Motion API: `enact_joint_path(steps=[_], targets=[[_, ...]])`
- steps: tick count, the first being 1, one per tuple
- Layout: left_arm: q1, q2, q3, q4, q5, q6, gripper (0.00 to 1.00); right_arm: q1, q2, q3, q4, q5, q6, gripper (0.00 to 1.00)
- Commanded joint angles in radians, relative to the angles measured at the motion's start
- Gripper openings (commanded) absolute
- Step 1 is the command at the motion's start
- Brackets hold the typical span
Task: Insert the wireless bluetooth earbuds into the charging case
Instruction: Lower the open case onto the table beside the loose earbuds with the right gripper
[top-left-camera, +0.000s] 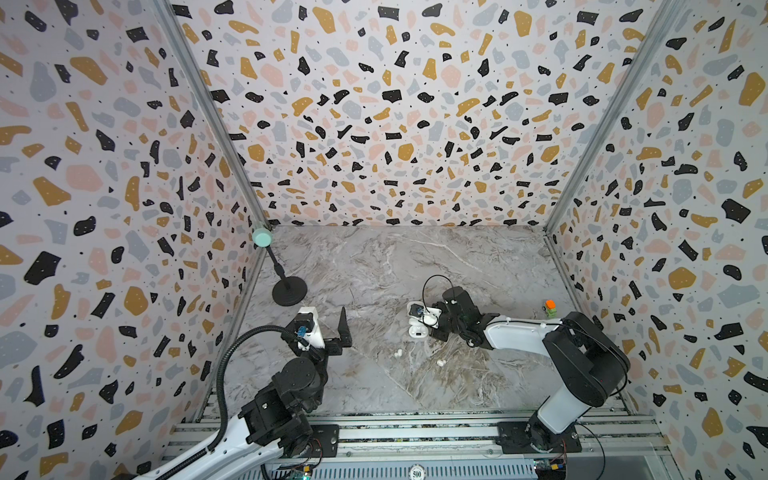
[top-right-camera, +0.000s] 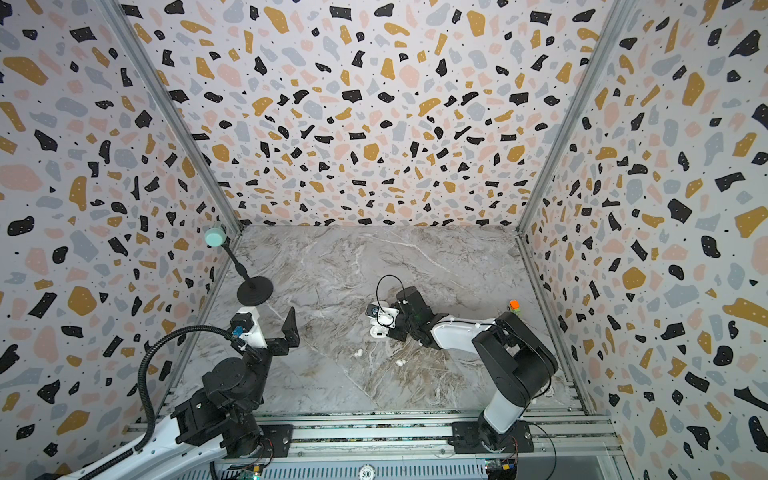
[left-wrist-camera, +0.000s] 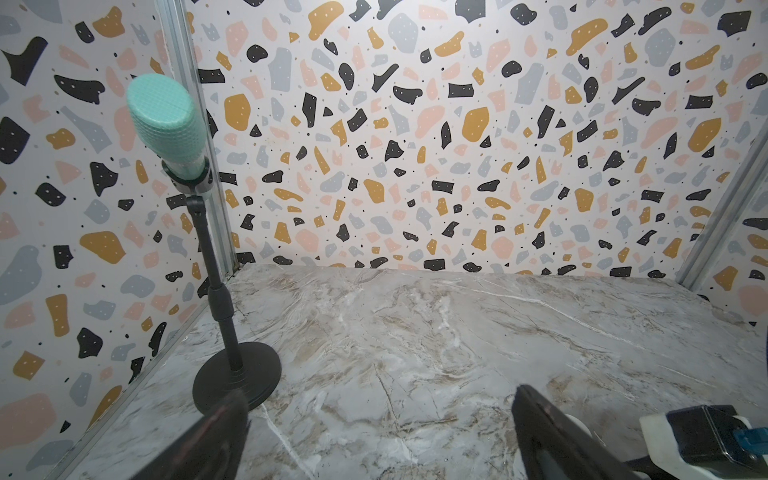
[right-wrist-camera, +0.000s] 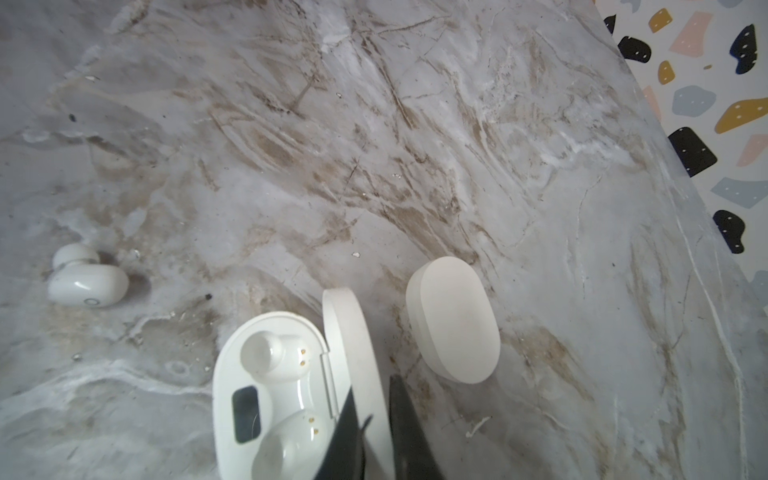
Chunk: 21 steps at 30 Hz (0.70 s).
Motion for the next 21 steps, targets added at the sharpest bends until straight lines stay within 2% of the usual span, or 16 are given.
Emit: enact_joint_path(steps=[1,8,21], targets=[[0.005,-0.011,-0.014,0.048,0.002,0.007,1.00,0.004,0.004,0.036,-0.006,0.021,0.002,0.00],[0.005,-0.011,-0.012,0.047,0.003,0.007,1.00,0.016,0.025,0.055,-0.017,0.036,-0.003,0.00],[0.005,-0.010,-0.012,0.047,0.003,0.007,1.00,0.022,0.030,0.061,-0.017,-0.007,0.003,0.00]])
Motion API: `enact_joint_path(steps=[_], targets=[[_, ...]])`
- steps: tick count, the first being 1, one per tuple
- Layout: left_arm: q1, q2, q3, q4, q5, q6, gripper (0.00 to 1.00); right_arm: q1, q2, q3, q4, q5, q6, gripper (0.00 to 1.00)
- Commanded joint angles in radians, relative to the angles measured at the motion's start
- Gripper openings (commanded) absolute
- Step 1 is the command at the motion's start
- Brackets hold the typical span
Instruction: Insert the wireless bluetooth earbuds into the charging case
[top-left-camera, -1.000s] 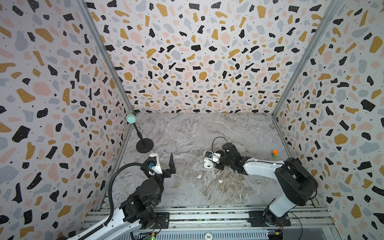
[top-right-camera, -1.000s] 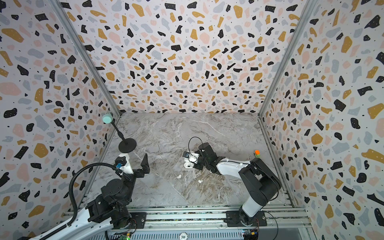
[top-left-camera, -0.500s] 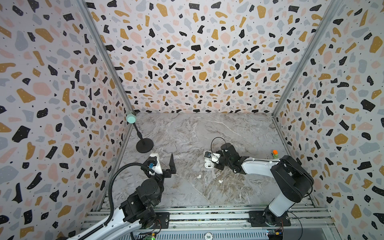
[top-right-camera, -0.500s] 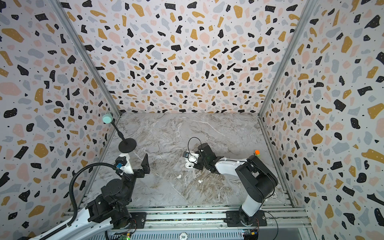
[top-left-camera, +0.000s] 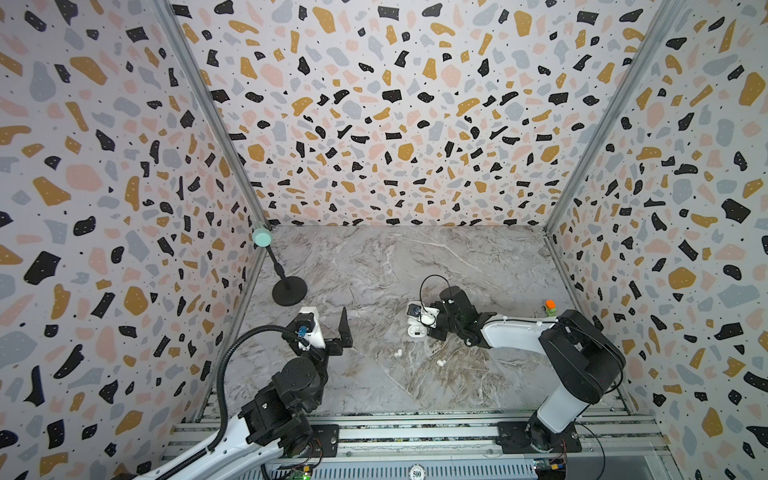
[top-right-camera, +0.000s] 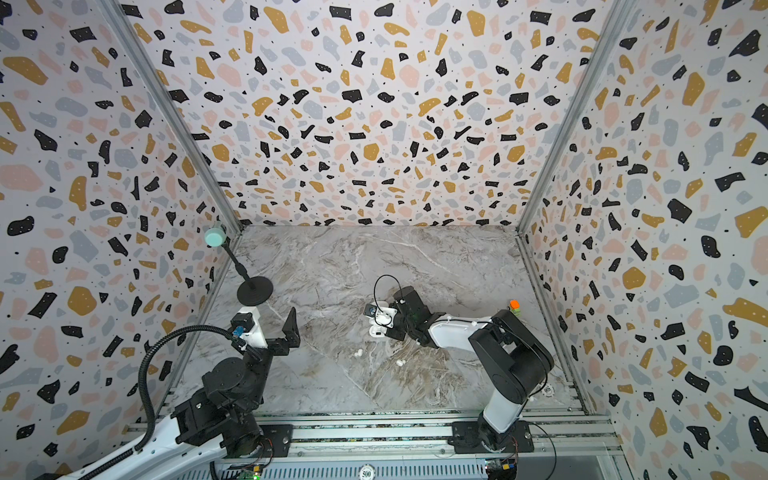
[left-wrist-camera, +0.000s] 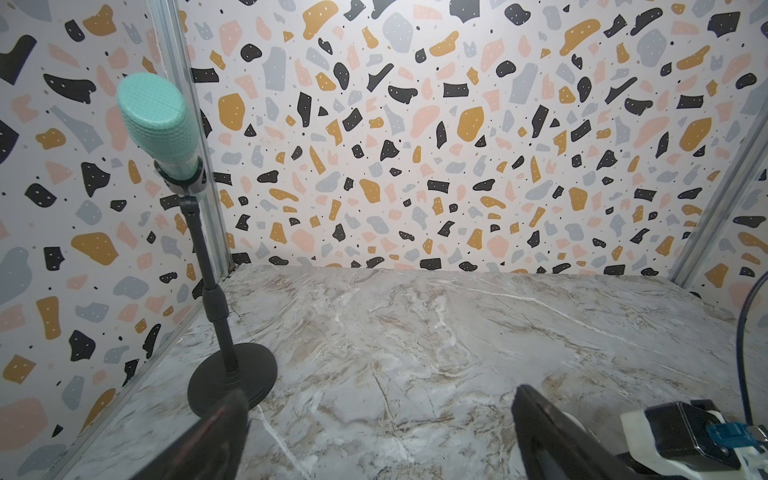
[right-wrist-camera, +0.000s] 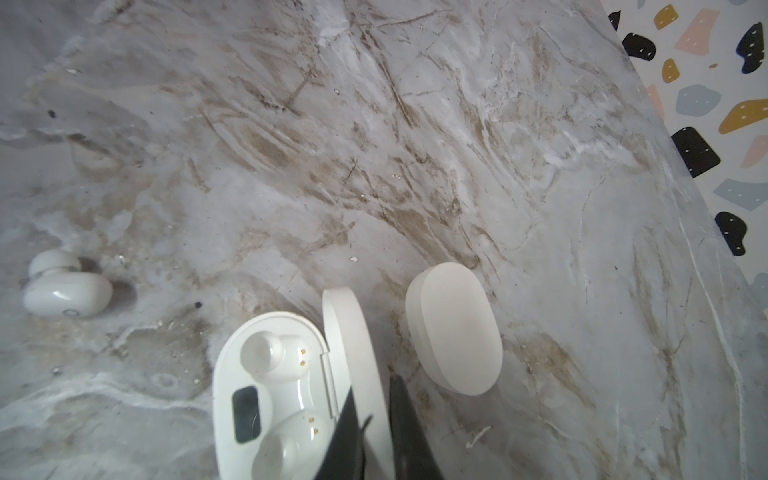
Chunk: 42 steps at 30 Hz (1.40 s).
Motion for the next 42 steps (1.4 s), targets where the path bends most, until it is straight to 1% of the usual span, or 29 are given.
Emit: enact_joint_path(steps=[1,23,42], targets=[[0.005,-0.011,-0.012,0.045,-0.007,0.007,1.00,0.008,0.007,0.043,-0.016,-0.019,0.005,0.00],[0.005,-0.005,-0.014,0.048,0.001,0.006,1.00,0.016,0.019,0.055,-0.026,-0.004,0.012,0.00],[0.005,-0.008,-0.014,0.044,0.002,0.007,1.00,0.018,0.022,0.057,-0.030,0.006,0.016,0.04]])
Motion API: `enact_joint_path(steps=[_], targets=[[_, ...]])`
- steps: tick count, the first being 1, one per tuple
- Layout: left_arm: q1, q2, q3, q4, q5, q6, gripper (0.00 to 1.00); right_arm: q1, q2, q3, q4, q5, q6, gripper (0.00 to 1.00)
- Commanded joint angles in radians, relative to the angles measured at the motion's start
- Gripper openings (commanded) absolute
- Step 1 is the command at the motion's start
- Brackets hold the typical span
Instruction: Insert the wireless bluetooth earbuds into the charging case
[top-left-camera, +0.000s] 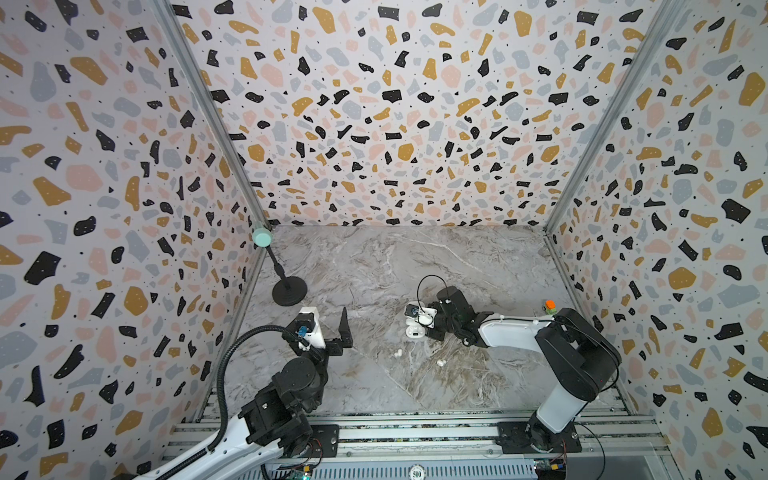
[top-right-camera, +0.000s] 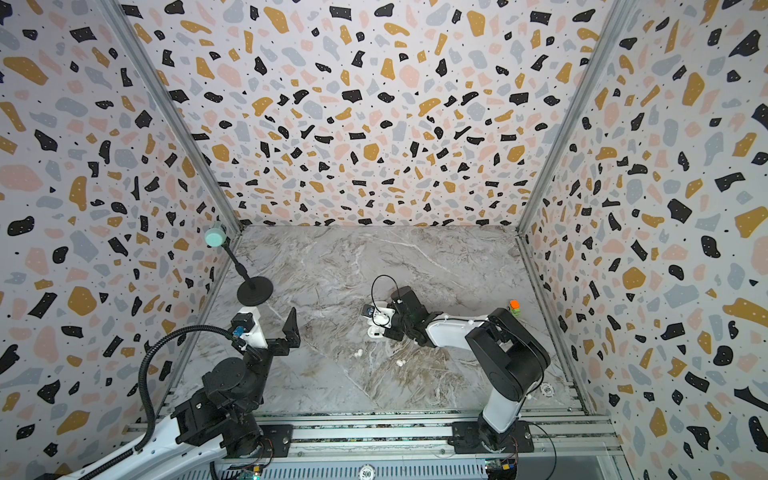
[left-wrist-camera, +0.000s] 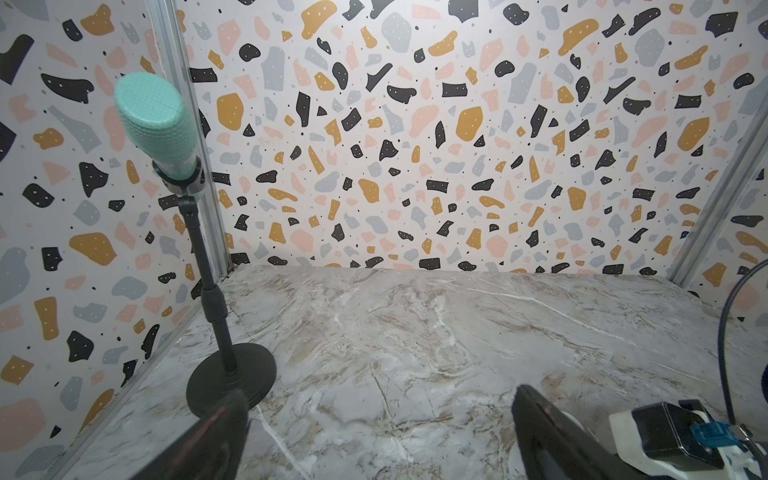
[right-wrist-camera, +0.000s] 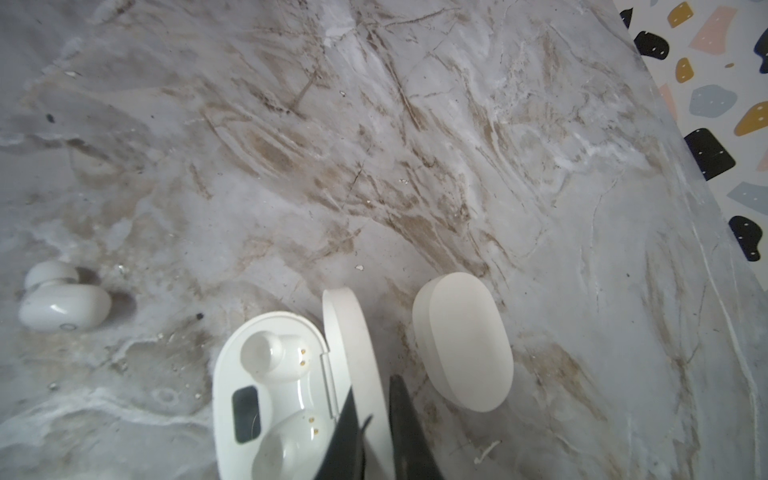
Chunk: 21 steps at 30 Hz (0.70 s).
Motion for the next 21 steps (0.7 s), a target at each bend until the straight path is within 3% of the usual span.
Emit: enact_joint_path(steps=[1,7,21], targets=[[0.005,-0.008,-0.014,0.044,-0.002,0.006,1.00,0.006,-0.001,0.037,-0.022,0.001,0.011,0.05],[0.005,-0.009,-0.015,0.044,0.000,0.007,1.00,0.007,-0.001,0.038,-0.028,-0.002,0.013,0.10],[0.005,-0.010,-0.013,0.042,0.000,0.006,1.00,0.009,-0.006,0.034,-0.024,-0.001,0.014,0.13]])
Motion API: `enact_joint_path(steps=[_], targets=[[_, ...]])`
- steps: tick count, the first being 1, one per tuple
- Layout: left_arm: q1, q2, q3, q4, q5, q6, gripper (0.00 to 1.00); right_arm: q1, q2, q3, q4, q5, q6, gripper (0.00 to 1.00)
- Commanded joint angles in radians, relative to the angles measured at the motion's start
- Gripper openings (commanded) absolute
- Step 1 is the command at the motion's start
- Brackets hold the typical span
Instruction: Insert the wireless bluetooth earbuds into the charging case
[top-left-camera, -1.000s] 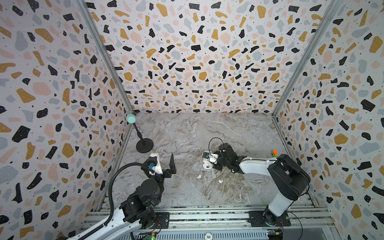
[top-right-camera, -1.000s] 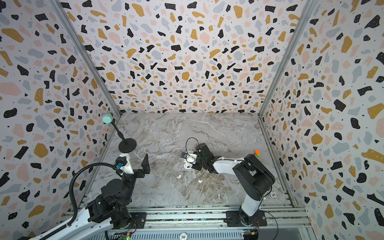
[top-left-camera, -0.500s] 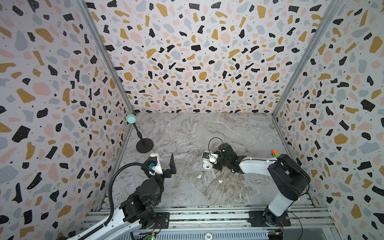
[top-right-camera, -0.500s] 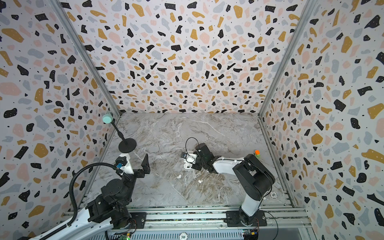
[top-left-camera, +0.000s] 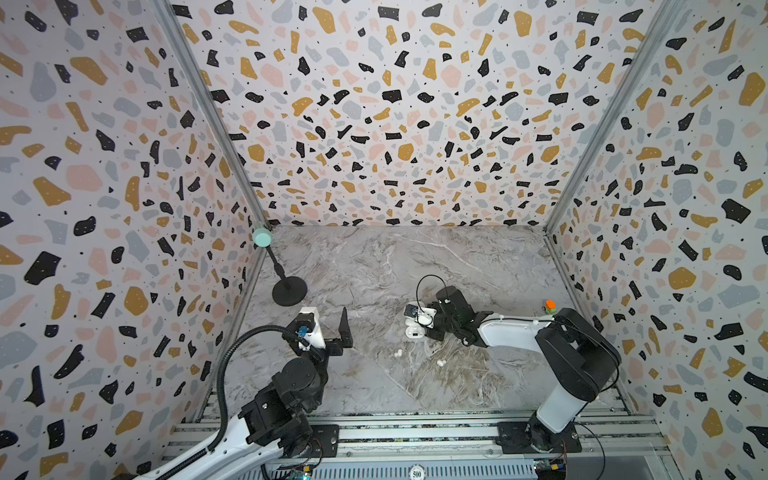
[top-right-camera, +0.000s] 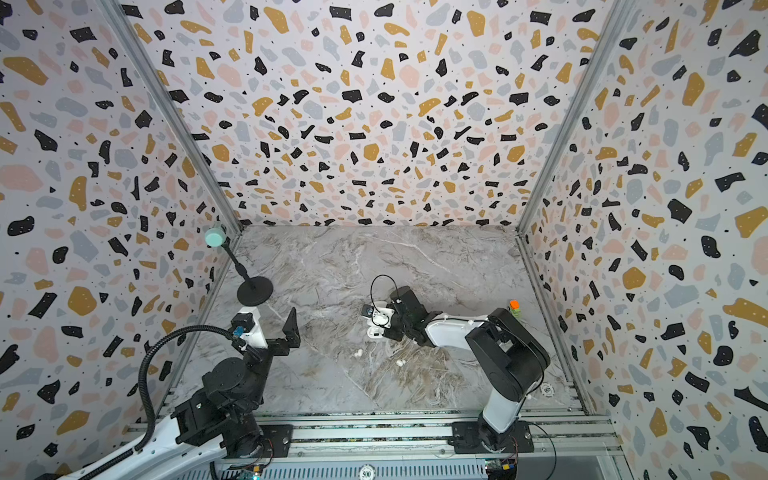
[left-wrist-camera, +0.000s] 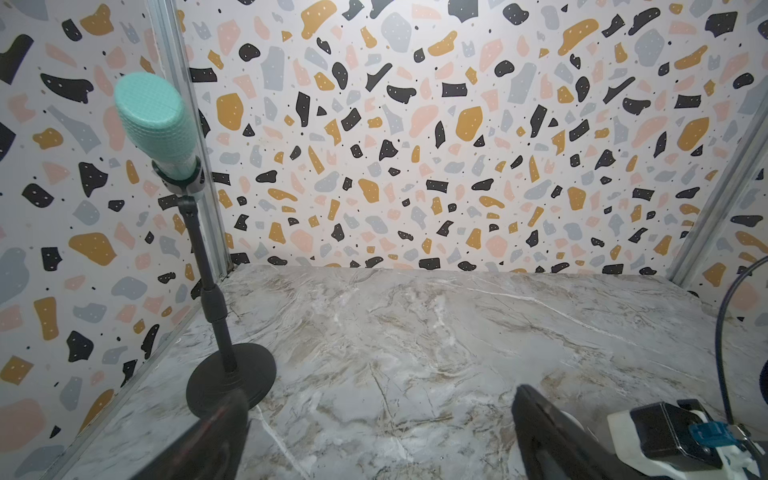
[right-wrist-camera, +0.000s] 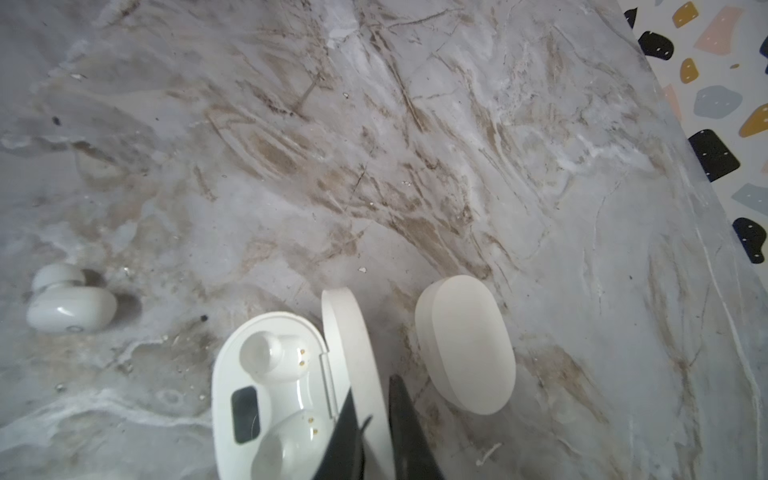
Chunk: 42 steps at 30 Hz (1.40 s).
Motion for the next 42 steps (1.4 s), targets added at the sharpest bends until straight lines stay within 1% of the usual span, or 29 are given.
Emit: enact_joint_path(steps=[1,28,31,42], targets=[[0.005,-0.009,-0.013,0.042,0.000,0.007,1.00,0.005,-0.005,0.025,-0.010,-0.002,0.013,0.13],[0.005,-0.008,-0.013,0.038,0.000,0.005,1.00,0.007,-0.005,0.025,-0.010,0.007,0.016,0.15],[0.005,-0.008,-0.013,0.038,0.000,0.005,1.00,0.007,-0.004,0.025,-0.006,0.011,0.019,0.17],[0.005,-0.006,-0.013,0.040,-0.001,0.005,1.00,0.007,-0.002,0.028,-0.007,0.012,0.018,0.19]])
